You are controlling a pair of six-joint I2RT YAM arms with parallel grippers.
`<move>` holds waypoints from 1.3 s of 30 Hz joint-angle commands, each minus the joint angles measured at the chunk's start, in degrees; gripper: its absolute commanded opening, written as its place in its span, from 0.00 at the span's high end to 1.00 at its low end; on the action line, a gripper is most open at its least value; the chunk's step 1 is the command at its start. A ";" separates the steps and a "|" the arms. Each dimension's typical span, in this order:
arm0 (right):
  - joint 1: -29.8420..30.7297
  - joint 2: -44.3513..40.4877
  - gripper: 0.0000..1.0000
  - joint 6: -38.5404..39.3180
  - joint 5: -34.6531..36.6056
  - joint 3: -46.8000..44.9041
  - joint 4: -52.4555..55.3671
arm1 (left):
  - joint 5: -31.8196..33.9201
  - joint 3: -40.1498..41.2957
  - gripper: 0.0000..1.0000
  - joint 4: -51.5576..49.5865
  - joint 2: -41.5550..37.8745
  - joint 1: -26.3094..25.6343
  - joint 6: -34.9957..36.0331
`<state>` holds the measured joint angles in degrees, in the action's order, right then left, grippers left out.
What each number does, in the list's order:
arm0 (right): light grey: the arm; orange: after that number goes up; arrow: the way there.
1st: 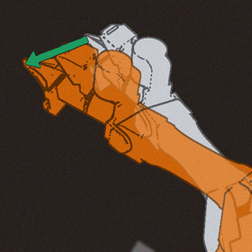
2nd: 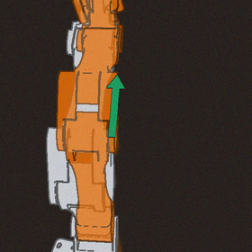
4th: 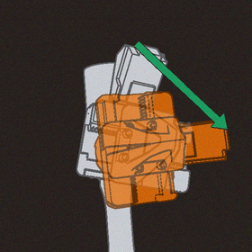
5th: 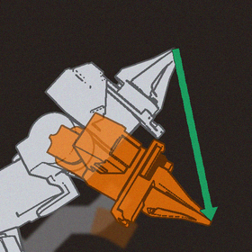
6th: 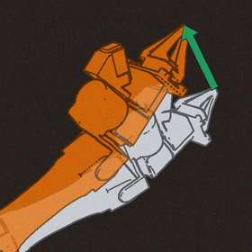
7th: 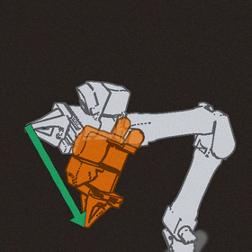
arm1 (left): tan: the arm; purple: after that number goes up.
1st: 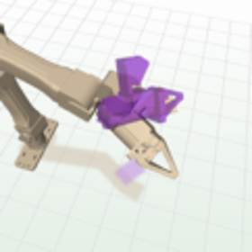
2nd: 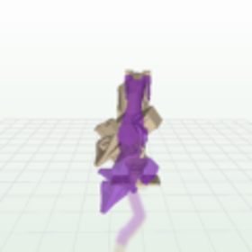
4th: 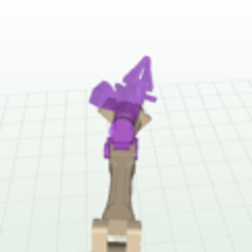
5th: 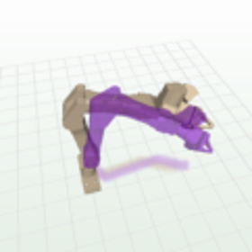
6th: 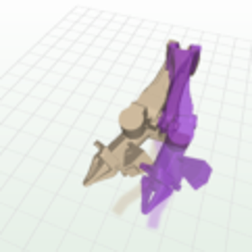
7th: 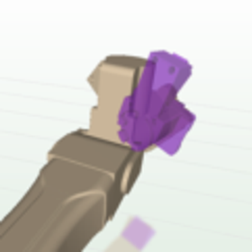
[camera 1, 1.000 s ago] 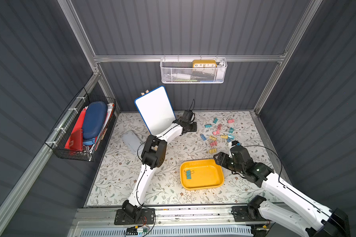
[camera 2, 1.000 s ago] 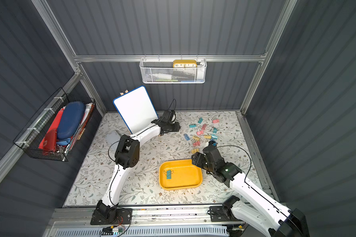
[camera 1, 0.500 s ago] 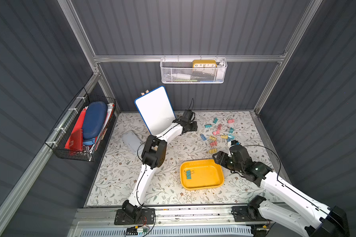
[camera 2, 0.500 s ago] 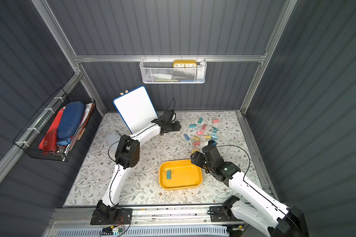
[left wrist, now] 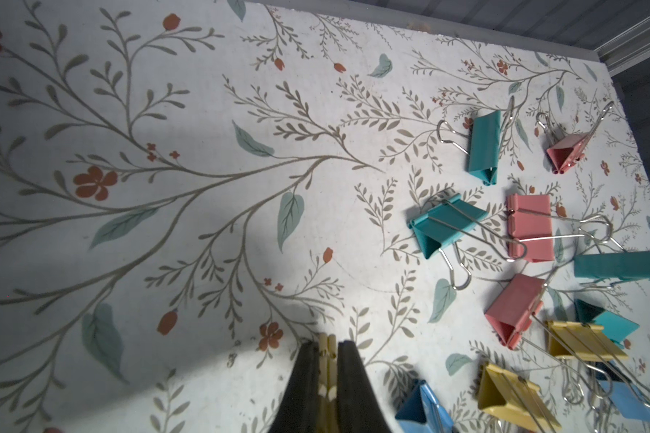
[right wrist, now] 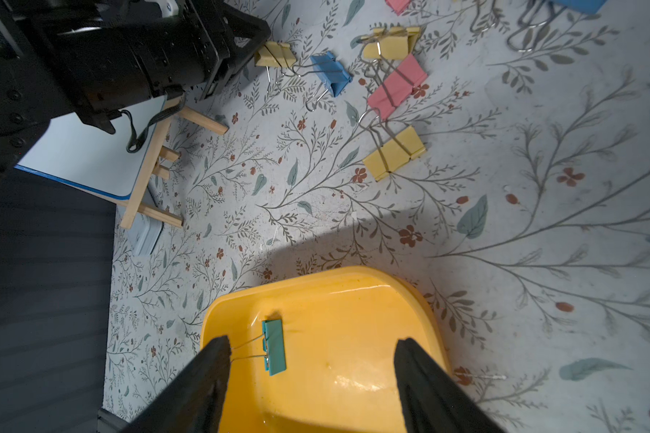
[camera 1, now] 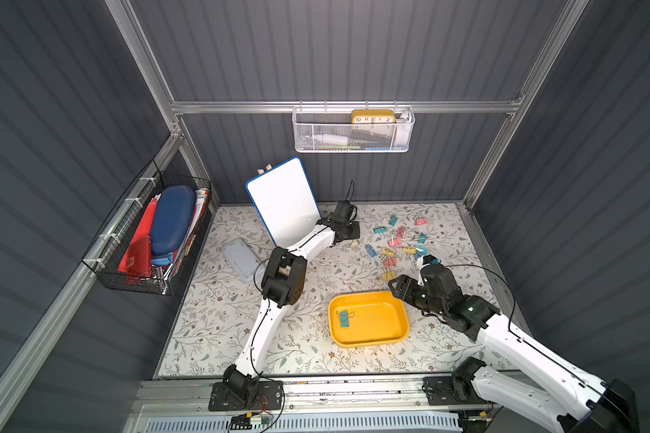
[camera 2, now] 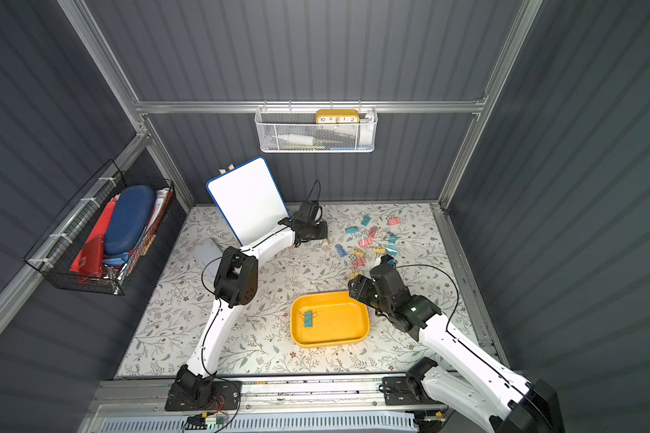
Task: Put the binder clips in the storage box
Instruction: Pick up the binder clip at the center of the board, then place the binder clip in the storage box.
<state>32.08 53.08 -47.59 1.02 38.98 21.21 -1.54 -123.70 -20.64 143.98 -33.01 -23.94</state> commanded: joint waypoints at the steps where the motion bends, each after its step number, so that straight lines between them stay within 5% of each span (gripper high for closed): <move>1: -0.47 0.83 0.26 -0.93 -0.83 3.12 -0.23 | -2.29 1.41 0.96 -1.63 -5.19 -0.12 -0.71; 8: -8.56 1.61 0.24 -10.18 -12.27 4.19 -11.10 | -11.68 9.22 1.00 10.83 -19.72 -0.04 -5.29; 17: -13.61 5.90 0.14 -30.54 -18.75 0.52 -46.44 | -15.34 34.84 1.00 45.19 -40.19 -1.64 -16.47; 30: -13.47 18.54 0.19 -42.25 -21.41 4.17 -74.51 | -15.97 40.40 1.00 56.84 -42.48 -5.11 -18.40; 32: -13.53 19.78 0.25 -42.93 -21.07 5.03 -75.67 | -15.72 40.29 1.00 56.81 -42.50 -5.69 -18.16; 39: -13.12 23.79 0.75 -44.74 -23.97 9.14 -77.77 | -15.53 40.47 1.00 55.93 -41.42 -6.62 -18.24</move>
<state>18.65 76.27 -90.91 -21.06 46.37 -51.62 -16.56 -83.40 33.43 101.97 -39.38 -41.58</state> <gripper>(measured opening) 0.315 0.119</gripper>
